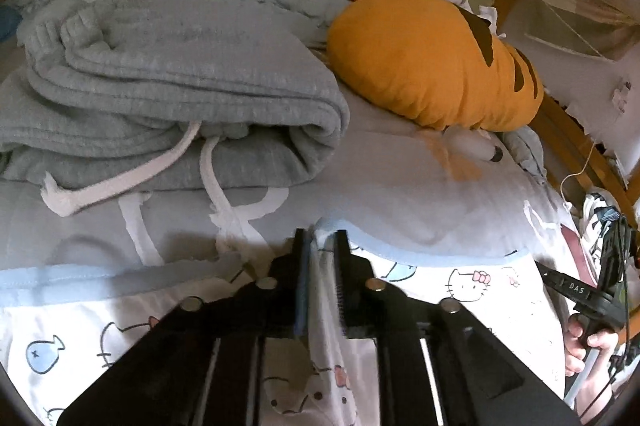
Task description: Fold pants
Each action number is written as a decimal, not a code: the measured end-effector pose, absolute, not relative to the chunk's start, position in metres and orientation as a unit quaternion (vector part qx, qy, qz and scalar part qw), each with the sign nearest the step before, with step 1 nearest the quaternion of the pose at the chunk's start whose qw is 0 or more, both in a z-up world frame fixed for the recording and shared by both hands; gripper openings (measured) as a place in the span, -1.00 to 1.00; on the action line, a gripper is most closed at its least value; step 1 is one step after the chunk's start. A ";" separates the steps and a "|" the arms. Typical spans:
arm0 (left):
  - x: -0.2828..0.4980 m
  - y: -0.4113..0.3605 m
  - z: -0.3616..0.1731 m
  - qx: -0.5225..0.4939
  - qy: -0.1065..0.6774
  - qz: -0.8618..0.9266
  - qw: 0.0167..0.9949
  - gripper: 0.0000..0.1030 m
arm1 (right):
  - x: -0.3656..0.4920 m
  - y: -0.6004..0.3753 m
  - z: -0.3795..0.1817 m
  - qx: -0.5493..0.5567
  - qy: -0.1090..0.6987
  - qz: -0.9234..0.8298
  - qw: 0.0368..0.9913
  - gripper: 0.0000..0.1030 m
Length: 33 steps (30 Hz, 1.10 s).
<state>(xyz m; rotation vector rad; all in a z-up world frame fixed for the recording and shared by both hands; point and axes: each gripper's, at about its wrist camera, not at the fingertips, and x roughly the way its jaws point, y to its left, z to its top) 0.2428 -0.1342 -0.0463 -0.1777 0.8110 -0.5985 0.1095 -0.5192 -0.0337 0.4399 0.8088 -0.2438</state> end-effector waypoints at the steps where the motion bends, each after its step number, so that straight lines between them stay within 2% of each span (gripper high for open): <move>1: 0.240 -0.133 -0.042 -0.075 0.379 -0.285 0.877 -0.71 | 0.108 -0.516 -0.032 0.204 0.390 -0.127 0.889 -0.96; 3: 0.227 -0.136 -0.030 -0.030 0.343 -0.272 0.899 -0.70 | 0.105 -0.503 -0.022 0.166 0.382 -0.154 0.896 -0.96; 4: 0.223 -0.136 -0.024 -0.019 0.326 -0.266 0.907 -0.63 | 0.103 -0.495 -0.015 0.153 0.375 -0.151 0.902 -0.96; 7: 0.213 -0.124 -0.006 -0.029 0.300 -0.263 0.916 -0.53 | 0.096 -0.478 0.004 0.136 0.358 -0.126 0.915 -0.96; 9: 0.198 -0.111 0.011 -0.027 0.276 -0.253 0.927 -0.49 | 0.091 -0.466 0.016 0.116 0.348 -0.129 0.921 -0.88; 11: 0.181 -0.099 0.027 -0.010 0.259 -0.223 0.940 -0.40 | 0.083 -0.445 0.032 0.078 0.336 -0.138 0.928 -0.51; 13: 0.159 -0.079 0.048 -0.006 0.223 -0.203 0.953 -0.17 | 0.071 -0.428 0.048 0.071 0.314 -0.114 0.940 -0.37; 17: 0.135 -0.037 0.077 0.013 0.185 -0.151 0.971 -0.11 | 0.066 -0.393 0.076 0.077 0.293 -0.053 0.951 -0.36; 19: 0.129 -0.014 0.082 0.011 0.178 -0.134 0.975 0.04 | 0.074 -0.372 0.088 0.077 0.288 -0.024 0.954 -0.31; 23: 0.128 0.023 0.085 0.059 0.174 -0.067 0.981 0.11 | 0.108 -0.317 0.108 0.064 0.282 -0.001 0.957 -0.30; 26: 0.131 0.054 0.085 0.019 0.171 0.002 0.985 0.14 | 0.148 -0.275 0.107 0.073 0.341 -0.013 0.937 -0.23; 28: 0.134 0.067 0.077 -0.017 0.189 -0.015 0.982 0.14 | 0.174 -0.253 0.097 0.127 0.381 0.016 0.916 -0.23; 30: 0.136 0.071 0.068 -0.012 0.194 -0.009 0.981 0.15 | 0.196 -0.236 0.089 0.154 0.390 0.061 0.906 -0.23; 33: 0.141 0.075 0.052 0.023 0.188 0.035 0.981 0.25 | 0.224 -0.210 0.074 0.109 0.409 0.042 0.905 -0.23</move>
